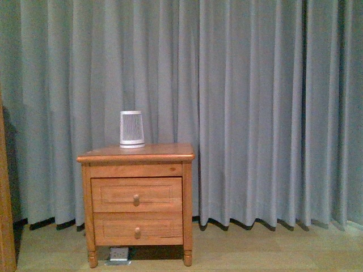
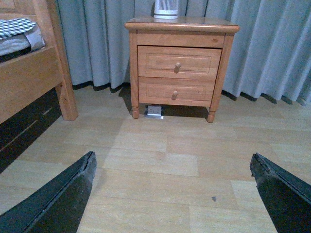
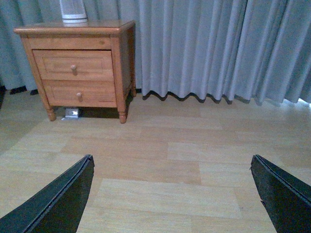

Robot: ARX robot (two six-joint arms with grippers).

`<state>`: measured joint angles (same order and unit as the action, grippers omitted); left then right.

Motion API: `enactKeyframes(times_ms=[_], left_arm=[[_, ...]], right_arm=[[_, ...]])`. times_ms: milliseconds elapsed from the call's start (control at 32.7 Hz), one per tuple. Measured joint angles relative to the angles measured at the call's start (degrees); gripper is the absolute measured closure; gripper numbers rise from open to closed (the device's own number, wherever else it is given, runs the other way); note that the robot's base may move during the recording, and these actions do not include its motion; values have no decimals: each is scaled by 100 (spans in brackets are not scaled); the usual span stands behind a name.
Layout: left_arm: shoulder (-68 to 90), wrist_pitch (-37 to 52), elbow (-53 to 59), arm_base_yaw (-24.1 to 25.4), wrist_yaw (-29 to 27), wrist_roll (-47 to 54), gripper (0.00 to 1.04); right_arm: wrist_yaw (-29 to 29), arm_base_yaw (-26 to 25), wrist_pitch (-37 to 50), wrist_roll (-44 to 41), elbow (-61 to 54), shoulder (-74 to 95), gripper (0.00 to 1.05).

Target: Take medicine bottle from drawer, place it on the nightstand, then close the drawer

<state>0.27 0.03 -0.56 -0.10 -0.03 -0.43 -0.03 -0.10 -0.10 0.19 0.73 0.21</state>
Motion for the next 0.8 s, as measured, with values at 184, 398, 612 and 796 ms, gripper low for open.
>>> enactKeyframes(times_ms=[184,398,612,796], left_arm=[[0,0,0,0,0,0,7],[0,0,0,0,0,0,7],[0,0,0,0,0,0,7],[0,0,0,0,0,0,7]], right_arm=[[-2,0,0,0,0,0,7],[-2,0,0,0,0,0,7],[-2,0,0,0,0,0,7],[-2,0,0,0,0,0,7]])
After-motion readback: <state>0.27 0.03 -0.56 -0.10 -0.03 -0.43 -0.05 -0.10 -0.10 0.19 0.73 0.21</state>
